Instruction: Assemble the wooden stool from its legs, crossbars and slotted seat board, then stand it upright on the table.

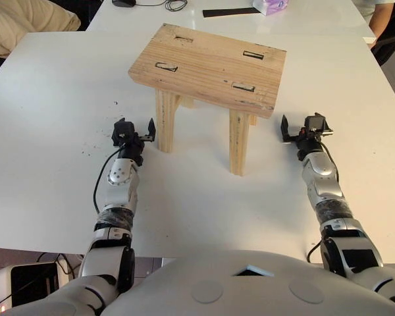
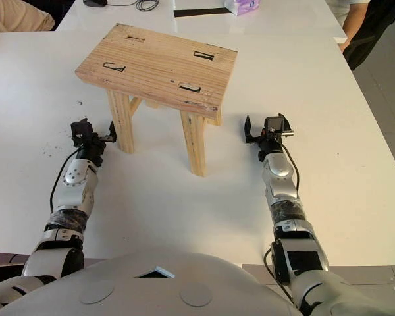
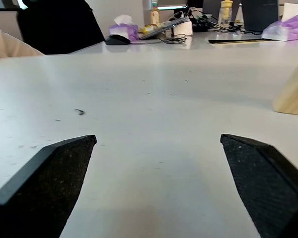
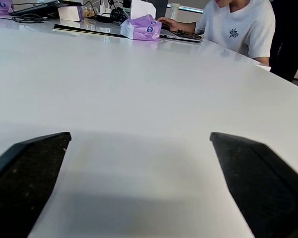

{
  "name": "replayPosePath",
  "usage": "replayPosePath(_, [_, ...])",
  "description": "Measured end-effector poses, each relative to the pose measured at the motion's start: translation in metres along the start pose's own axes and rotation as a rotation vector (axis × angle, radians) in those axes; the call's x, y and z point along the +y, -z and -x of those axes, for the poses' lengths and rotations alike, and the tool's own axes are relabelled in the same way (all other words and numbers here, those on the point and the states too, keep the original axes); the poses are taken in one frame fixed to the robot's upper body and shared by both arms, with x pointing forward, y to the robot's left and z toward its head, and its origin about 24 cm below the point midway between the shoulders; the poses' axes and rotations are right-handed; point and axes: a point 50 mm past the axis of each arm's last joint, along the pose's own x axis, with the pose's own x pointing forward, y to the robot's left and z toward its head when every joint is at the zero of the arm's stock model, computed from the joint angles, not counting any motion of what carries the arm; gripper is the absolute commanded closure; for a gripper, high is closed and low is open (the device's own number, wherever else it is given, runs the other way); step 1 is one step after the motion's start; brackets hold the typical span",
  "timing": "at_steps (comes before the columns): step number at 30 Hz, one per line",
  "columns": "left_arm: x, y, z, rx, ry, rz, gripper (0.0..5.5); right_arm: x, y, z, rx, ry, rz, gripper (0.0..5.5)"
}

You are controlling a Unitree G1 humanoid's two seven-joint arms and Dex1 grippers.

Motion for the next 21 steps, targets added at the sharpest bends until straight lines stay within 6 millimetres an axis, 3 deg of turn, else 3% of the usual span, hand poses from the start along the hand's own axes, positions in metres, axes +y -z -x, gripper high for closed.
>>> replayPosePath(4, [0.004,0.001,-0.003,-0.021,-0.080,0.012,0.86,-0.005,-0.002,-0.010,0.016,0.011,-0.006,0.33])
replayPosePath(21, [-0.028,0.001,-0.027,-0.029,-0.087,0.034,0.86,-0.016,-0.006,-0.028,0.048,0.085,-0.041,0.33])
